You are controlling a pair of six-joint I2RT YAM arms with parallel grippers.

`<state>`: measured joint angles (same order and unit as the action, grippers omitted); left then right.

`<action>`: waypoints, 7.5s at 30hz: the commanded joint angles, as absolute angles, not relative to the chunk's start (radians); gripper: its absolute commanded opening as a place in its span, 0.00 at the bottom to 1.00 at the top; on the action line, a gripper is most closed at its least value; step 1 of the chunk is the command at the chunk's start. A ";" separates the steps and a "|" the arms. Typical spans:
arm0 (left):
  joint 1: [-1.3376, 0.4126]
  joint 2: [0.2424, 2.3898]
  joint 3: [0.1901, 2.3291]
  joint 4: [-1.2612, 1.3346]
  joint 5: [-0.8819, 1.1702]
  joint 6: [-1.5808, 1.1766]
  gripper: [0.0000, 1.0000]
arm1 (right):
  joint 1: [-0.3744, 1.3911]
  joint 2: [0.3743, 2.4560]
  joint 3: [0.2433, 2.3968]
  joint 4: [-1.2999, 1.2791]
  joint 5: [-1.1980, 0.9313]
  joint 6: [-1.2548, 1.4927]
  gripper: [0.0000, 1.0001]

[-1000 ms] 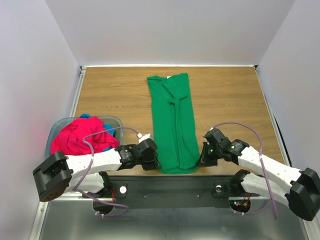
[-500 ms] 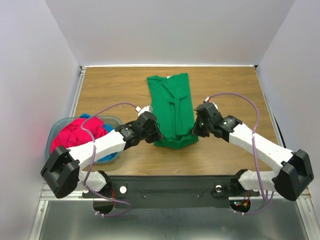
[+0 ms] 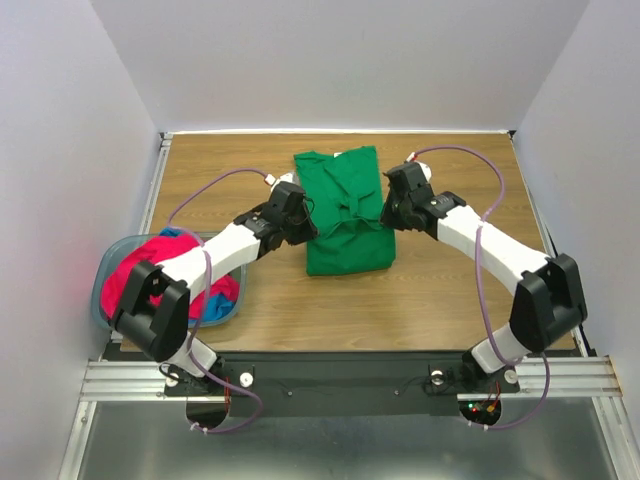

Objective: Fold and stack the t-shirts
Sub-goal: Fold the tshirt, then neatly place the folded tshirt to the corner

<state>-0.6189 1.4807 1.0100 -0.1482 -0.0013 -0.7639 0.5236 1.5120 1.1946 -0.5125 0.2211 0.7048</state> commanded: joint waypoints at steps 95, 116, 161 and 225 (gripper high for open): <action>-0.868 1.175 0.856 -0.169 -0.029 -0.858 0.00 | 0.370 1.084 0.968 -0.603 -0.078 0.623 0.00; -0.465 1.584 1.203 -0.112 0.049 -0.621 0.00 | 0.338 1.827 1.675 -0.571 -0.006 0.494 0.01; -0.416 1.235 0.693 -0.050 0.048 -0.701 0.98 | 0.295 2.183 1.672 -0.485 0.039 0.379 0.15; -0.434 0.849 0.795 -0.402 -0.173 -0.683 0.98 | -0.299 1.345 1.129 -0.410 -0.060 0.403 1.00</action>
